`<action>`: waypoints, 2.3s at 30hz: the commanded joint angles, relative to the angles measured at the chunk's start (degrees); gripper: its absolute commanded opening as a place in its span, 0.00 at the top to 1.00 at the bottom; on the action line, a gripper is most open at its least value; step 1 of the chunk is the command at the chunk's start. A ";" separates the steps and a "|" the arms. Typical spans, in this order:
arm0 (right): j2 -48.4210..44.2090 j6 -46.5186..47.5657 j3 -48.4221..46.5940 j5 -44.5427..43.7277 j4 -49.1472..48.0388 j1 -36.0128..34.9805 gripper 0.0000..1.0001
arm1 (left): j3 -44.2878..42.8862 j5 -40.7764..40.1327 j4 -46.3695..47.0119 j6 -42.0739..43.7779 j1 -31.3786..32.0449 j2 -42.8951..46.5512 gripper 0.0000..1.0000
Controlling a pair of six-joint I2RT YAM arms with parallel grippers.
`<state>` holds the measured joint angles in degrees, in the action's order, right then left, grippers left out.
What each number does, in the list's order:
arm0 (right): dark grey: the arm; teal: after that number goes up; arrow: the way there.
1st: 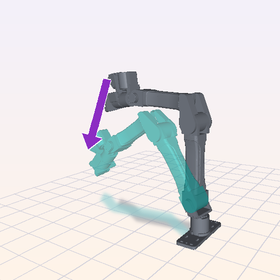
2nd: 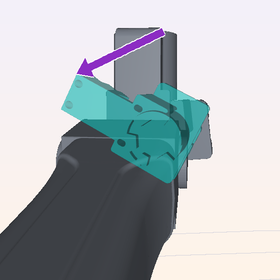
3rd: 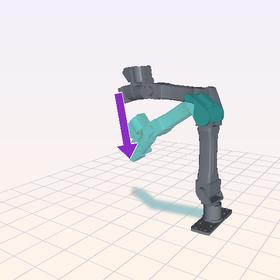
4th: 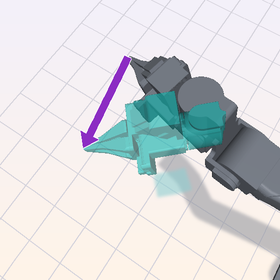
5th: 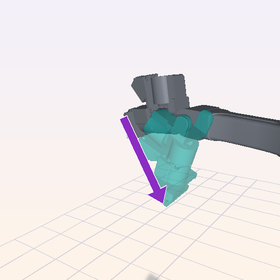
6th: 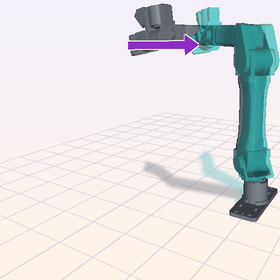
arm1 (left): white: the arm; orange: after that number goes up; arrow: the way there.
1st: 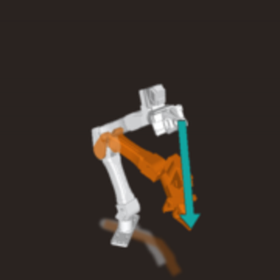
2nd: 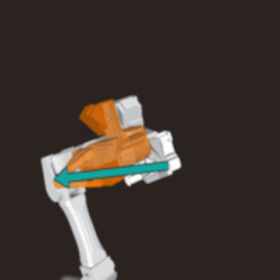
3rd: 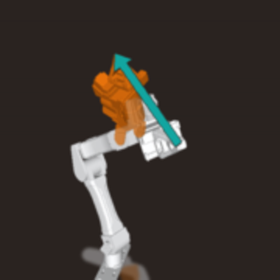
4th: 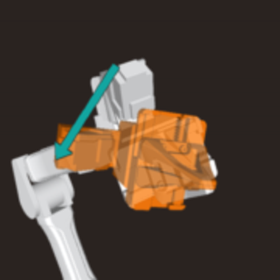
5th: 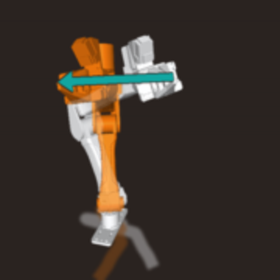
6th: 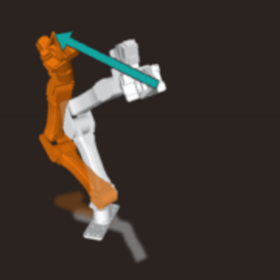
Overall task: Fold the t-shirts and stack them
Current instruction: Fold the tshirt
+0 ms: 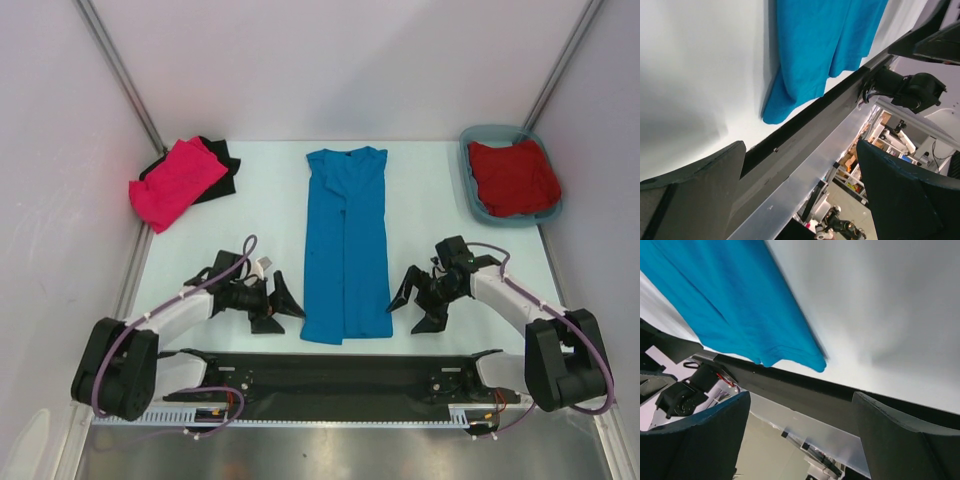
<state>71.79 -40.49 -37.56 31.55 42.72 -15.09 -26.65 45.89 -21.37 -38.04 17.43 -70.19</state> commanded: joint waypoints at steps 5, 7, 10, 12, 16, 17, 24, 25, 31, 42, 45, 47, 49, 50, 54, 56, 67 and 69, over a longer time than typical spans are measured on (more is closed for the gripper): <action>-0.51 -0.29 5.22 3.34 -9.22 1.47 0.16 | 9.51 -0.09 14.75 -9.32 -0.38 7.70 0.00; 0.19 -0.73 5.39 3.08 -10.55 1.56 0.17 | 10.39 -1.32 16.96 -10.29 -0.29 7.62 0.00; 1.68 -0.56 5.39 3.52 -13.88 1.56 0.17 | 9.09 -4.55 20.40 -10.13 0.06 6.30 0.00; 3.43 -0.55 5.57 3.52 -16.17 1.64 0.20 | 7.42 -7.03 20.40 -7.84 0.67 5.07 0.01; 7.47 0.67 5.22 3.96 -18.02 1.73 0.22 | 2.76 -8.45 21.19 -6.78 1.55 -2.47 0.03; 8.01 0.85 5.04 3.87 -18.37 1.73 0.23 | 2.14 -8.53 23.36 -6.78 2.34 -3.88 0.04; 12.49 1.73 5.13 5.80 -21.01 1.91 0.24 | -2.52 -9.41 26.02 -7.83 8.49 -13.21 0.10; 12.93 1.82 5.04 5.98 -20.92 1.91 0.25 | -2.79 -9.50 26.20 -8.27 9.11 -13.82 0.11; 13.47 2.61 5.13 6.16 -18.46 0.25 0.27 | 0.27 -9.50 26.37 -10.82 13.85 -14.10 0.13; 10.30 0.06 9.17 4.66 -18.37 -4.77 0.31 | 8.98 -12.75 21.80 -12.58 15.09 -1.71 0.12; 11.35 -0.47 10.31 4.57 -20.65 -5.03 0.33 | 10.30 -13.11 21.89 -13.02 15.09 0.06 0.12; 12.67 -0.47 10.84 4.66 -22.58 -5.03 0.35 | 10.92 -12.76 23.21 -13.55 15.26 -0.64 0.13; 13.72 -0.73 10.84 4.22 -24.78 -5.03 0.35 | 10.92 -12.75 24.43 -13.73 15.44 -1.61 0.13; 14.77 -0.73 10.67 4.13 -25.31 -4.95 0.35 | 10.66 -12.67 24.88 -13.73 15.79 -2.14 0.13; 17.94 0.14 8.82 2.64 -25.58 -4.95 0.35 | 9.52 -12.31 25.76 -13.46 16.41 -4.95 0.14; 18.73 1.02 7.51 1.33 -24.62 -4.95 0.36 | 8.99 -12.14 26.28 -13.37 16.49 -6.00 0.14; 15.23 1.73 6.97 -3.95 -19.34 -5.12 0.46 | 8.11 -11.70 25.58 -12.41 16.76 -7.06 0.20; 13.91 1.38 7.32 -4.13 -19.34 -5.04 0.52 | 8.28 -11.61 26.02 -12.58 16.76 -7.15 0.30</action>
<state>86.70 -41.98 -31.90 40.64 23.14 -20.21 -19.18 37.80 7.18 -52.77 33.65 -76.01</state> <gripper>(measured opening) 0.493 0.731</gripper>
